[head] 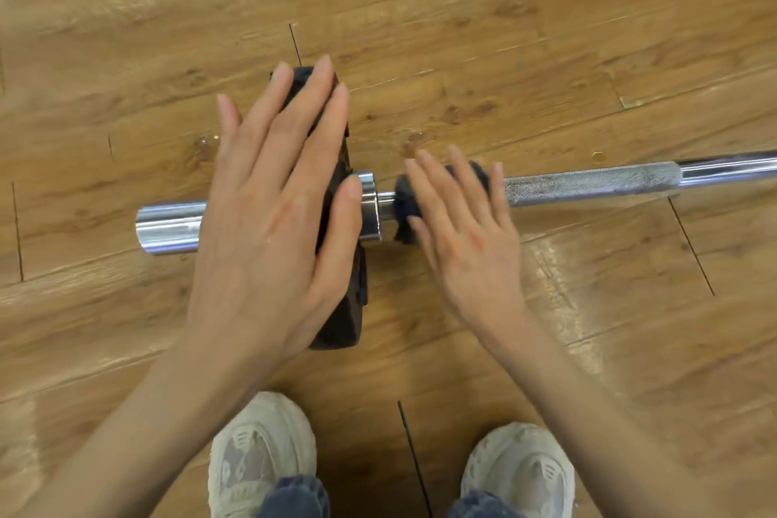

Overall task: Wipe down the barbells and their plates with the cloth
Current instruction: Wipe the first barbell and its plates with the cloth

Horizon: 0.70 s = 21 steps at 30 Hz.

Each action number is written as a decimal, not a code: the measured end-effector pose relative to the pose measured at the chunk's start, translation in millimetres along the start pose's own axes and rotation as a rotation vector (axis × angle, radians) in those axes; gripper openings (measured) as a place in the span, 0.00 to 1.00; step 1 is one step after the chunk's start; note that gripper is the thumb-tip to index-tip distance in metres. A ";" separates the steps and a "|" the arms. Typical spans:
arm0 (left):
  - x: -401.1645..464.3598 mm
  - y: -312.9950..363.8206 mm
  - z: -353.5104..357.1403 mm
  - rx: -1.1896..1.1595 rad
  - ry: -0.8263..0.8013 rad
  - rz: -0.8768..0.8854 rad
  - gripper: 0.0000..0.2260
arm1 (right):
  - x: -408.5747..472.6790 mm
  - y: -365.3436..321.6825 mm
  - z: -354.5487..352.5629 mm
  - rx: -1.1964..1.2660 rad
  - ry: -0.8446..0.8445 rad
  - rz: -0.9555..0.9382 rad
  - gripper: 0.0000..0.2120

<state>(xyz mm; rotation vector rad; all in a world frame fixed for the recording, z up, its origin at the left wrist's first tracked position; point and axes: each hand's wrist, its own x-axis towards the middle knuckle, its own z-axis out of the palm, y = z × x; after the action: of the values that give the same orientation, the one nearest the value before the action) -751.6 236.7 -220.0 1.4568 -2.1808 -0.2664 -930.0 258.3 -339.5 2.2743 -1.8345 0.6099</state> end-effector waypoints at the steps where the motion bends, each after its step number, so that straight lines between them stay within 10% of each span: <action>1: 5.0 -2.5 -1.2 -0.005 -0.001 -0.002 0.22 | -2.9 7.3 -0.7 -0.024 0.016 0.044 0.21; 21: 53.9 -26.0 5.2 0.050 0.046 0.036 0.22 | 43.2 31.1 22.8 0.021 0.100 0.063 0.21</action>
<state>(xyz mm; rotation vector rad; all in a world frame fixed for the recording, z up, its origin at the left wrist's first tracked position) -749.6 176.6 -219.6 1.4343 -2.1889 -0.1651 -947.9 203.7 -346.7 2.1644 -1.8668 0.7418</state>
